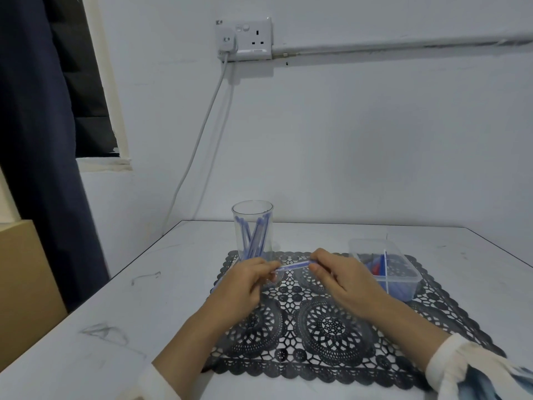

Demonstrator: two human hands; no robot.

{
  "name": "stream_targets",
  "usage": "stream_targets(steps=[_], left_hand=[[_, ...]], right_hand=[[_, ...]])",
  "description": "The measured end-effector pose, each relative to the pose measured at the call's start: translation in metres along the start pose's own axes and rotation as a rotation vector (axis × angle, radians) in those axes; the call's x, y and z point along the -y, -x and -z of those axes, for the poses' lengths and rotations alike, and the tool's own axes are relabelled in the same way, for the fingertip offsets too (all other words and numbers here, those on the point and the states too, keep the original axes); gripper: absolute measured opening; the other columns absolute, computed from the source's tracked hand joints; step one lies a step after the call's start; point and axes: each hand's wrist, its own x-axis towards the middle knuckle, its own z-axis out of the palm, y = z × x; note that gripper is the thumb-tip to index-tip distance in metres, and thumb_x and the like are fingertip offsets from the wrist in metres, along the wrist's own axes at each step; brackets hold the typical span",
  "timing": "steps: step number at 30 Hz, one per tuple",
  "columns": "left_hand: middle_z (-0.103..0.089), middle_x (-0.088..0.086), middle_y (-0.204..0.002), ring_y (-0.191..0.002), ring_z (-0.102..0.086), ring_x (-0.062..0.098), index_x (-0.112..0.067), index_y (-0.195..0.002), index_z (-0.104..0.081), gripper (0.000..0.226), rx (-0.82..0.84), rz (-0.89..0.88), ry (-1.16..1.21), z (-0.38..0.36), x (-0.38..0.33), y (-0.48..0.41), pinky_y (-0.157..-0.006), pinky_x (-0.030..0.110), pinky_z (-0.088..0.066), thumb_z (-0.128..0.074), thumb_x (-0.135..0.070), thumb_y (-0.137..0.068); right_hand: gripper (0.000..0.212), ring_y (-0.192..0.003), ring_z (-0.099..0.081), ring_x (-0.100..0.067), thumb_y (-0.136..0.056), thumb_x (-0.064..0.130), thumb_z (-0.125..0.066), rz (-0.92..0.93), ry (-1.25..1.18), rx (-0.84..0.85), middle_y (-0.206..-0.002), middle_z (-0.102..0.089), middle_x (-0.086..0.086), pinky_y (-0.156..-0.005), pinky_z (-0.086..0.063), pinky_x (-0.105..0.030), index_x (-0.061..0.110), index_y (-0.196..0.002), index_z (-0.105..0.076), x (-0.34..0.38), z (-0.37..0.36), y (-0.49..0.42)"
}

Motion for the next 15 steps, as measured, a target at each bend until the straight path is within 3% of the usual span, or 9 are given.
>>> stream_targets(steps=[3, 6, 11, 15], left_hand=[[-0.065, -0.006, -0.106, -0.098, -0.058, 0.008, -0.018, -0.121, -0.062, 0.05, -0.093, -0.055, -0.06, -0.001, 0.004, 0.001, -0.093, 0.024, -0.046, -0.052, 0.011, -0.082], [-0.066, -0.006, -0.102, -0.093, -0.059, 0.009, -0.02, -0.116, -0.066, 0.054, -0.173, -0.118, -0.082, -0.001, 0.012, 0.002, -0.088, 0.026, -0.05, -0.058, 0.013, -0.075], [-0.068, -0.005, -0.1, -0.091, -0.058, 0.007, -0.016, -0.114, -0.067, 0.063, -0.297, -0.197, -0.135, 0.0, 0.017, 0.001, -0.085, 0.025, -0.051, -0.064, 0.019, -0.062], [-0.069, -0.004, -0.097, -0.09, -0.058, 0.006, -0.014, -0.109, -0.069, 0.058, -0.33, -0.26, -0.182, 0.005, 0.015, 0.0, -0.085, 0.016, -0.048, -0.066, 0.018, -0.06]], right_hand=[[0.028, -0.05, -0.043, -0.005, -0.095, 0.046, -0.03, 0.02, 0.045, 0.018, -0.051, -0.04, 0.014, -0.048, -0.033, -0.018, 0.034, -0.07, -0.039, 0.002, -0.001, 0.001], [0.036, -0.045, -0.04, -0.005, -0.095, 0.047, -0.031, -0.048, 0.015, 0.033, -0.046, -0.037, 0.013, -0.047, -0.028, -0.016, 0.035, -0.061, -0.034, 0.011, -0.003, -0.001], [0.049, -0.034, -0.043, -0.011, -0.098, 0.029, -0.042, -0.399, -0.447, 0.062, -0.036, -0.042, 0.0, -0.047, -0.039, -0.02, 0.015, -0.051, -0.04, 0.038, -0.001, -0.006], [0.048, -0.034, -0.041, -0.02, -0.097, 0.026, -0.044, -0.547, -0.733, 0.028, -0.037, -0.037, -0.008, -0.046, -0.039, -0.026, 0.01, -0.052, -0.039, 0.054, -0.002, -0.008]])
